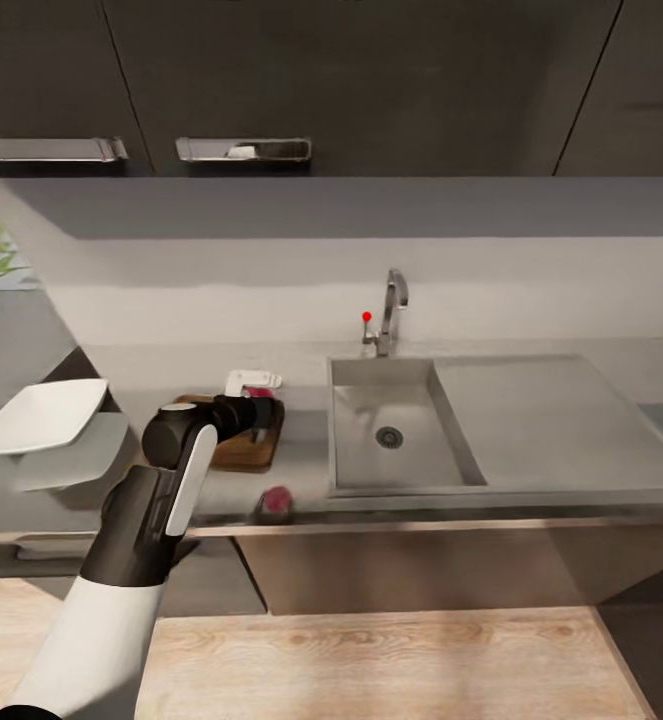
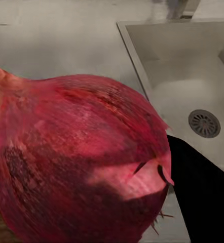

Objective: In the kitchen, take the Vidalia onion out of the sink, dice it on the chopping board with the paring knife, put the diced onion into the bowl on the countertop, then place both the paring knife and the chopping board into the sink.

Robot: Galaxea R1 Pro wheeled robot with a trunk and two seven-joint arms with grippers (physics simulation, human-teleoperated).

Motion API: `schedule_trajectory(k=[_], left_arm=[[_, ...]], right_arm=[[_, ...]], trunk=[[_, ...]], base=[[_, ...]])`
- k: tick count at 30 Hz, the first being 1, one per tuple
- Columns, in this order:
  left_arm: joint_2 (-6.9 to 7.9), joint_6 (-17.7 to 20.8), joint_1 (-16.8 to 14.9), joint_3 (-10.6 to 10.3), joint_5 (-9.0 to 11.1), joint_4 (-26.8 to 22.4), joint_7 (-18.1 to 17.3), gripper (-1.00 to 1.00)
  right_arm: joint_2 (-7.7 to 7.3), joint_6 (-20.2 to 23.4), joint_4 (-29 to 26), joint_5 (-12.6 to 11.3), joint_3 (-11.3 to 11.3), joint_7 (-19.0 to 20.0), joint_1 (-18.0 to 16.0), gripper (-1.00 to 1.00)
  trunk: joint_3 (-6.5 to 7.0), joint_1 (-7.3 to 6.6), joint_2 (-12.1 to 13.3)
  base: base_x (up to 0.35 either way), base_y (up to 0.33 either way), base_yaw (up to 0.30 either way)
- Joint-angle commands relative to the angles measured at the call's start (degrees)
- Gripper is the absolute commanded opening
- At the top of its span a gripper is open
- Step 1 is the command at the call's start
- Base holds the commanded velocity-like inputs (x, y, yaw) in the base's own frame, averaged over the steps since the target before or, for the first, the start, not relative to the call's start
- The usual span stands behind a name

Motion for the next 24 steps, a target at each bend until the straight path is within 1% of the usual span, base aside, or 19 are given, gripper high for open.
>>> schedule_trajectory(k=[1, 6, 12, 15, 20, 24], left_arm=[[0.00, 0.24, 0.00, 0.00, 0.25, 0.00, 0.18, -1.00], [0.01, 0.24, 0.61, 0.00, 0.25, 0.05, 0.18, -1.00], [0.28, 0.24, 0.72, 0.00, 0.25, 0.13, 0.18, -1.00], [0.32, 0.24, 0.73, 0.00, 0.25, 0.14, 0.18, -1.00], [0.36, 0.24, 0.73, 0.00, 0.25, 0.14, 0.18, -1.00], [0.36, 0.24, 0.73, 0.00, 0.25, 0.14, 0.18, -1.00]], right_arm=[[0.01, -0.01, -0.15, 0.40, -0.22, -0.17, 0.04, 1.00], [-0.01, 0.01, -0.17, 0.37, -0.22, -0.14, 0.04, 1.00], [-0.01, 0.02, -0.17, 0.37, -0.23, -0.14, 0.04, 1.00], [0.01, 0.02, -0.17, 0.37, -0.24, -0.14, 0.04, 1.00], [-0.04, 0.02, -0.20, 0.37, -0.23, -0.14, 0.04, 1.00], [-0.07, 0.02, -0.23, 0.37, -0.26, -0.14, 0.04, 1.00]], trunk=[[-0.08, 0.02, -0.10], [-0.08, 0.02, -0.10], [0.05, 0.02, -0.10], [0.09, 0.02, -0.10], [0.11, 0.02, -0.10], [0.11, 0.02, -0.10]], base=[[-0.128, 0.297, 0.005], [-0.104, 0.300, -0.052], [-0.048, 0.311, -0.242], [0.110, 0.314, -0.178], [0.188, 0.289, -0.037], [0.000, 0.254, -0.004]])
